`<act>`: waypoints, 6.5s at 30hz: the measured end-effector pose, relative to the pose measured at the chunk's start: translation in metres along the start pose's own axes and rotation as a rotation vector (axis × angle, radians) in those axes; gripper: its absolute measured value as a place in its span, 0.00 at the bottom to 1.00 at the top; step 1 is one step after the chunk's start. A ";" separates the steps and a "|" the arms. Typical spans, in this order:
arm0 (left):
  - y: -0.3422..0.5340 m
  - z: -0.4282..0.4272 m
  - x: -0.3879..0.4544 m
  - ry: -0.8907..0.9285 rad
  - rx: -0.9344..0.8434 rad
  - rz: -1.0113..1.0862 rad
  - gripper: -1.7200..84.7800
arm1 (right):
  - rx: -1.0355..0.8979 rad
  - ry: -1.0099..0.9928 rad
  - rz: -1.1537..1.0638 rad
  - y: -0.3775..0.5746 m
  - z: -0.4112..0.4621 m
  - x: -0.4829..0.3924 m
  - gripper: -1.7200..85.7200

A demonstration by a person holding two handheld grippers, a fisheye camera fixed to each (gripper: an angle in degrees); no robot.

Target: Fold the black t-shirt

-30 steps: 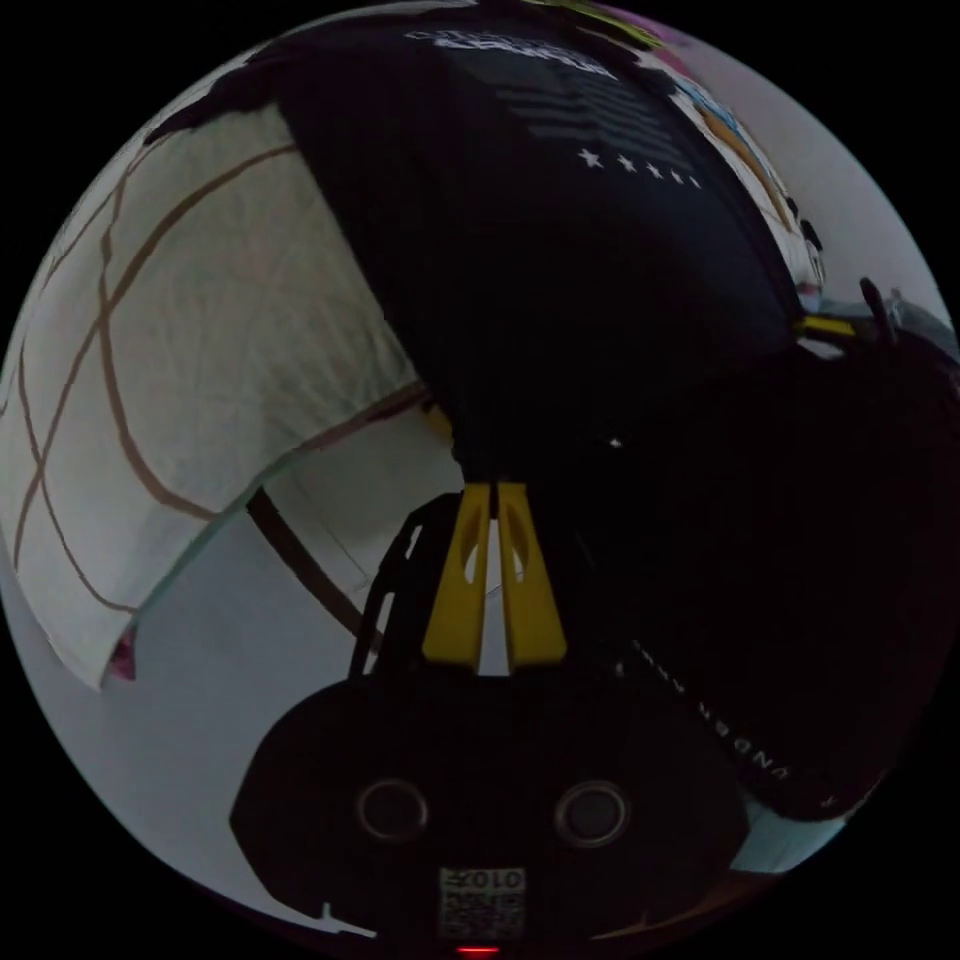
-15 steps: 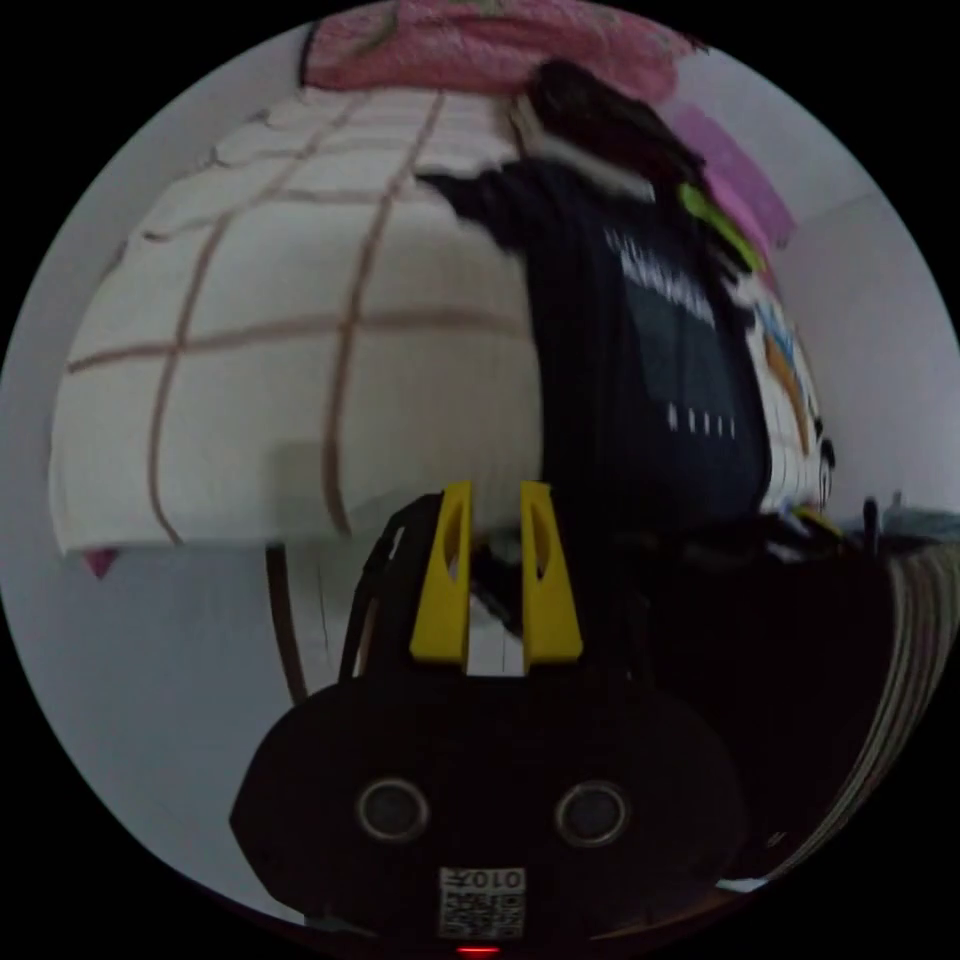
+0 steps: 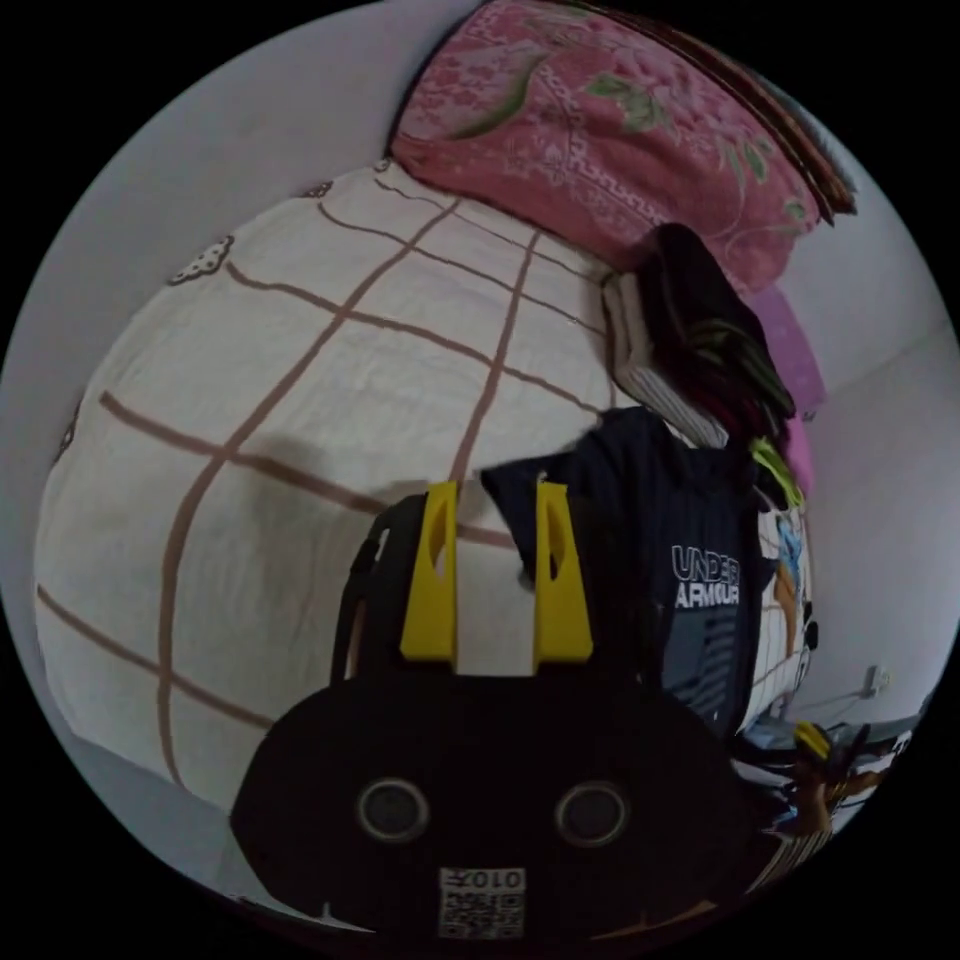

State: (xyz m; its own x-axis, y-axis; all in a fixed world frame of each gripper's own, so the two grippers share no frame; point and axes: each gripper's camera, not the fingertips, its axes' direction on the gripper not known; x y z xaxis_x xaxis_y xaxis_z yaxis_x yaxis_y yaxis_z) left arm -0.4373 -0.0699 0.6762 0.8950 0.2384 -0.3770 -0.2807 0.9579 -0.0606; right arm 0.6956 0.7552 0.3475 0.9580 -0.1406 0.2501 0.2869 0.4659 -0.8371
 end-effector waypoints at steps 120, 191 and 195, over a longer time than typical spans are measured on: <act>0.143 0.062 0.432 0.164 -0.203 0.545 0.05 | 0.175 0.018 -0.226 -0.469 -0.077 0.418 0.06; 0.188 0.342 0.842 0.189 -0.744 1.556 0.14 | 0.109 -0.231 -0.552 -0.234 -0.018 0.362 0.05; 0.193 0.331 0.846 0.156 -0.700 1.577 0.14 | 0.109 -0.210 -0.541 -0.224 -0.026 0.365 0.05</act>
State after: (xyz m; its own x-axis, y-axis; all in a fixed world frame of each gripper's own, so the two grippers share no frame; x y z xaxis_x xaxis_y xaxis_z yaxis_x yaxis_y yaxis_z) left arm 0.3805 0.3693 0.6516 -0.3939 0.7443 -0.5393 -0.9045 -0.4183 0.0833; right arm 0.9816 0.5769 0.6134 0.6521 -0.2129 0.7276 0.7226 0.4651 -0.5115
